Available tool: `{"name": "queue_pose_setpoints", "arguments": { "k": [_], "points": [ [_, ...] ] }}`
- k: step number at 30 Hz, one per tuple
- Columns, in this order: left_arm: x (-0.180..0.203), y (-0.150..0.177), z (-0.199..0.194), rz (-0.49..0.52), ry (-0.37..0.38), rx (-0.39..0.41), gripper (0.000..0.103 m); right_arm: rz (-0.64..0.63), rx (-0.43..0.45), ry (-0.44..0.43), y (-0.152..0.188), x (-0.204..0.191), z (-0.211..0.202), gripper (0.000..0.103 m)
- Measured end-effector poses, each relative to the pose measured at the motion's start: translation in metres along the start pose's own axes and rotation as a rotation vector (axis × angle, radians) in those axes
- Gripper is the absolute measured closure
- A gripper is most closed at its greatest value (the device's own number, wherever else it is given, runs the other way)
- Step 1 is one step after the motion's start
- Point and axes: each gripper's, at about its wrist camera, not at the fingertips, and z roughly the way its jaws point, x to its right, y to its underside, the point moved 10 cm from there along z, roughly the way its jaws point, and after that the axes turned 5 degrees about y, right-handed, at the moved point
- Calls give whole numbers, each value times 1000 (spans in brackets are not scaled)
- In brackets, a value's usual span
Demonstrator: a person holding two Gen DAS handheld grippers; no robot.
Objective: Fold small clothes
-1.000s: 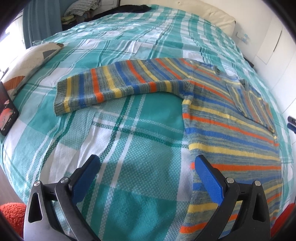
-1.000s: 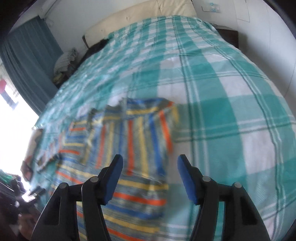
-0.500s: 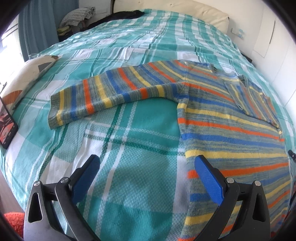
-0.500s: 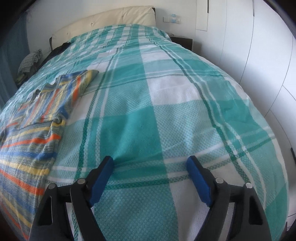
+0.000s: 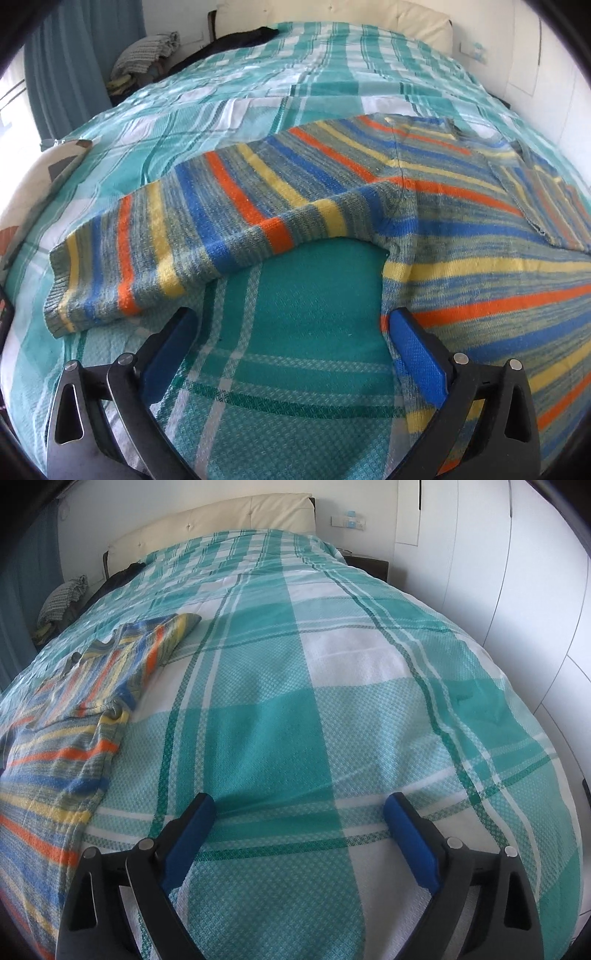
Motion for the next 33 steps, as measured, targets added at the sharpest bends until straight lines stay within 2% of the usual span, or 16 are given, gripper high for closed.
{"name": "queue_pose_setpoints", "arguments": {
  "k": [3, 33],
  "points": [
    [-1, 0, 0, -15, 19, 1, 0, -1, 0, 2, 0, 0, 0, 9],
    [-1, 0, -1, -15, 19, 2, 0, -2, 4, 1, 0, -2, 0, 8]
  ]
}}
